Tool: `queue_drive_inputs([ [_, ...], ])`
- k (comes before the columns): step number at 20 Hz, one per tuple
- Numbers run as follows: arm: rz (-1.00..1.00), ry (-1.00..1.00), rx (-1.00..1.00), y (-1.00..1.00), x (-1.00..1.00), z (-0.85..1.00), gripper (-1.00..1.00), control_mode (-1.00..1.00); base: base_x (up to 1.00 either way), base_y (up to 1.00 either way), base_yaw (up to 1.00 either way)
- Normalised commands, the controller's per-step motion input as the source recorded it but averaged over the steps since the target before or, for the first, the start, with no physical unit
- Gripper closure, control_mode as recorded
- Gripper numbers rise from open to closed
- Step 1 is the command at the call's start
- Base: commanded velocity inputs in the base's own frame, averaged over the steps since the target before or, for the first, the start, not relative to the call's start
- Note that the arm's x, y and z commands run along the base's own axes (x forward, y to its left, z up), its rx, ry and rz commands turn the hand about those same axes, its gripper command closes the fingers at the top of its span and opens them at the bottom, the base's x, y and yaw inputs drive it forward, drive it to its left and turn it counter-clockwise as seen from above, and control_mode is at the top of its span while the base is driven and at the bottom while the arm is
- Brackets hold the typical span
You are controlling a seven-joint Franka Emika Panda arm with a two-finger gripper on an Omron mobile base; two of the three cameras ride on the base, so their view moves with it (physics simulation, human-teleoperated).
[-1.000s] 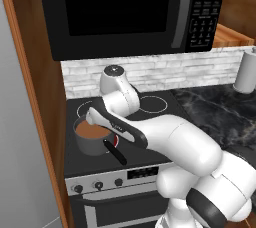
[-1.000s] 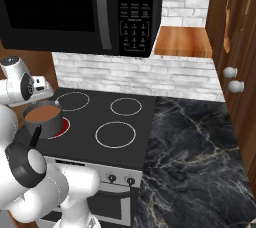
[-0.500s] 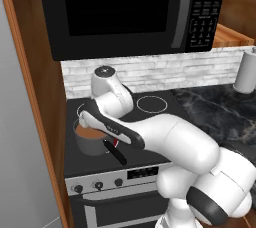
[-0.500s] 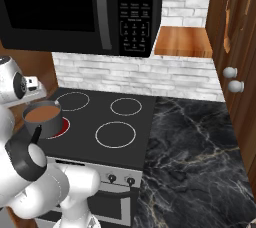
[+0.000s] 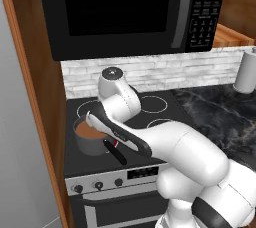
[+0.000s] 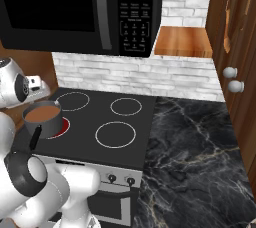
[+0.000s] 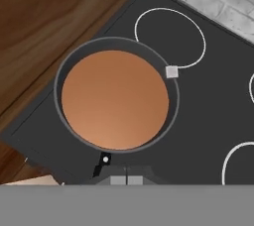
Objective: Pick up the sugar cube(s) and place them in the saucepan with hot chocolate.
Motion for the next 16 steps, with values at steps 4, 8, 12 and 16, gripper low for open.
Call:
queue_drive_inputs([
  [4,-0.01,-0.06,-0.01,0.00,-0.08,0.02,1.00,-1.00,0.00,0.00,0.00],
  [8,-0.04,-0.01,0.00,0.00,0.08,0.06,1.00,-1.00,0.00,0.00,0.00],
  [12,0.00,0.00,0.00,-0.01,0.10,0.14,-1.00,-1.00,0.00,0.00,0.00],
  [16,0.00,0.00,0.01,-0.07,0.12,0.06,-1.00,-1.00,0.00,0.00,0.00],
])
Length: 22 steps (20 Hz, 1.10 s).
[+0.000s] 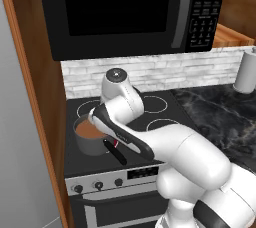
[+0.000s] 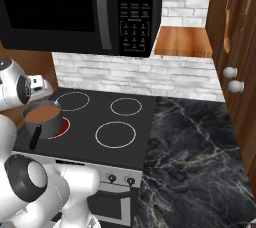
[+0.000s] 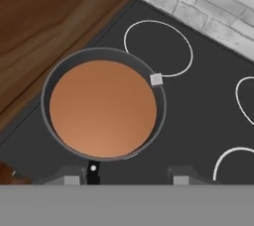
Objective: Pick up the sugar cube(s) and place them in the saucepan with hot chocolate.
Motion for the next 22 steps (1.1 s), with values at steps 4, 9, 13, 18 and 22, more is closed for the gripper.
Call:
queue_drive_inputs([
  [4,0.00,0.00,0.03,-0.07,0.05,0.00,-1.00,-1.00,0.00,0.00,0.00],
  [9,0.00,0.00,0.00,-0.06,0.00,-0.01,-1.00,-1.00,0.00,0.00,0.00],
  [13,0.00,0.06,0.00,-0.18,0.02,-0.09,-1.00,-1.00,0.00,0.00,0.00],
  [18,0.00,0.14,0.00,-0.19,0.01,-0.18,-1.00,-1.00,0.00,0.00,0.00],
  [22,0.00,0.16,0.00,-0.02,0.00,-0.20,-1.00,-1.00,0.00,0.00,0.00],
])
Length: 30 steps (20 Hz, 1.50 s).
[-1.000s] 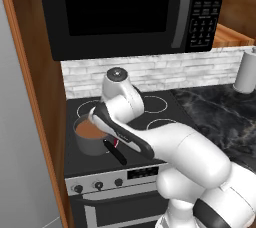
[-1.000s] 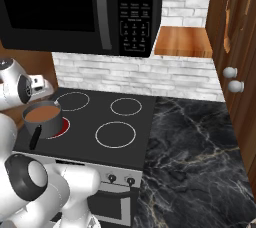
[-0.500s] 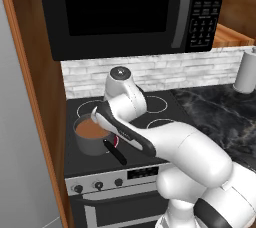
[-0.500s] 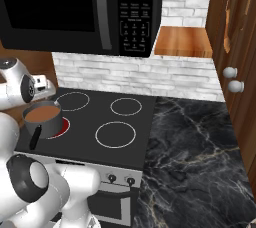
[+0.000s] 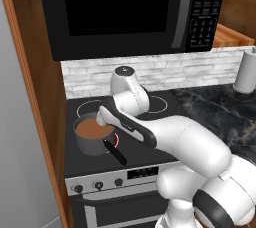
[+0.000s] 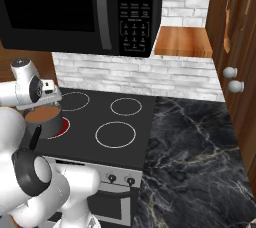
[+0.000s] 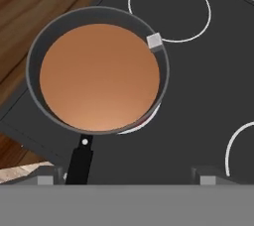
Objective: Pick up the sugar cube(s) and place them in the saucepan with hot chocolate.
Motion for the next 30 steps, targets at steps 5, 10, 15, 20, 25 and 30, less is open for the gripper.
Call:
queue_drive_inputs([
  [5,0.00,0.02,0.00,0.00,-0.02,0.02,-1.00,-1.00,0.00,0.00,0.00],
  [10,0.00,-0.03,0.00,-0.04,-0.22,0.05,-1.00,-1.00,0.00,0.00,0.00],
  [15,-0.10,-0.07,-0.01,-0.41,-0.32,0.01,-1.00,-1.00,0.00,0.00,0.00],
  [20,-0.20,-0.11,0.05,-0.71,-0.26,0.09,-1.00,-1.00,0.00,0.00,0.00],
  [25,-0.20,-0.10,0.05,-0.67,-0.28,0.00,-1.00,-1.00,0.00,0.00,0.00],
  [30,-0.12,-0.01,0.17,-0.43,-0.22,0.36,-1.00,-1.00,0.00,0.00,0.00],
])
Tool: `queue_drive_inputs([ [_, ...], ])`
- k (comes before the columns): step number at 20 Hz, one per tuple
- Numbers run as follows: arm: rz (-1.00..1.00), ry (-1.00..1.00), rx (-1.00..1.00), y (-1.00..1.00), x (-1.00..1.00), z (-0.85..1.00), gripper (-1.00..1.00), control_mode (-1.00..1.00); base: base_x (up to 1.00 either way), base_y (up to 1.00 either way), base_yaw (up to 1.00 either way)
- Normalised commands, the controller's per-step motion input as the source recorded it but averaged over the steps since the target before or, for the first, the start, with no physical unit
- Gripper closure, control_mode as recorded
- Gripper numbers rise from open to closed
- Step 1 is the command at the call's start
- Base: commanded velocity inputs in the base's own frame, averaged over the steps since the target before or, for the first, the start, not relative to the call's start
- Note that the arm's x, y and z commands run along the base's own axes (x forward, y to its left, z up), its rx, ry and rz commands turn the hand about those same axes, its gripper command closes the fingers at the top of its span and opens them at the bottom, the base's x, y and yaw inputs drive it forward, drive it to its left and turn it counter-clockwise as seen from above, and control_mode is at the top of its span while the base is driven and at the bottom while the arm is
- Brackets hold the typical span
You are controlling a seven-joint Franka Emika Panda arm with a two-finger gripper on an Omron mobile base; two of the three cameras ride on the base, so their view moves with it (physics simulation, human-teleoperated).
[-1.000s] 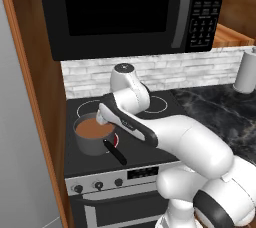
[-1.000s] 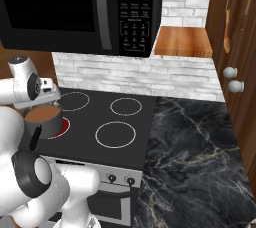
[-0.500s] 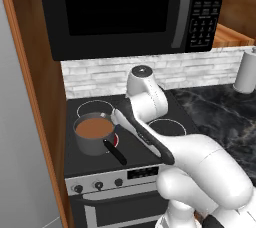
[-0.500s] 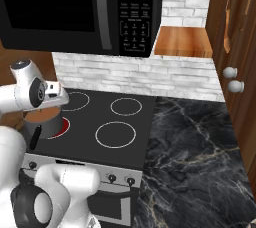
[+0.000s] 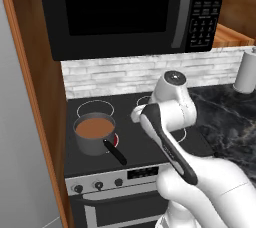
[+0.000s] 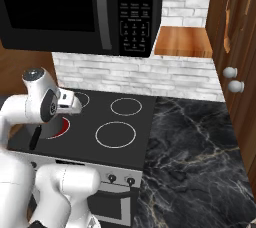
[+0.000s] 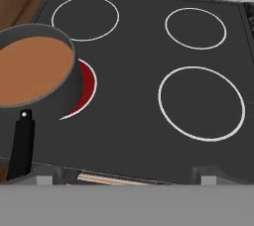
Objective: Pick up the sugar cube(s) and place them in the saucepan with hot chocolate.
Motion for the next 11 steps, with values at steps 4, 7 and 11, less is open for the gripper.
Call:
queue_drive_inputs([
  [4,-0.04,0.00,0.16,-0.36,-0.37,0.25,-1.00,-1.00,0.00,0.00,0.00],
  [7,0.00,0.01,0.05,-0.24,-0.30,0.00,-1.00,-1.00,0.00,0.00,0.00],
  [11,0.00,0.00,0.00,-0.13,-0.31,0.00,-1.00,-1.00,0.00,0.00,0.00],
])
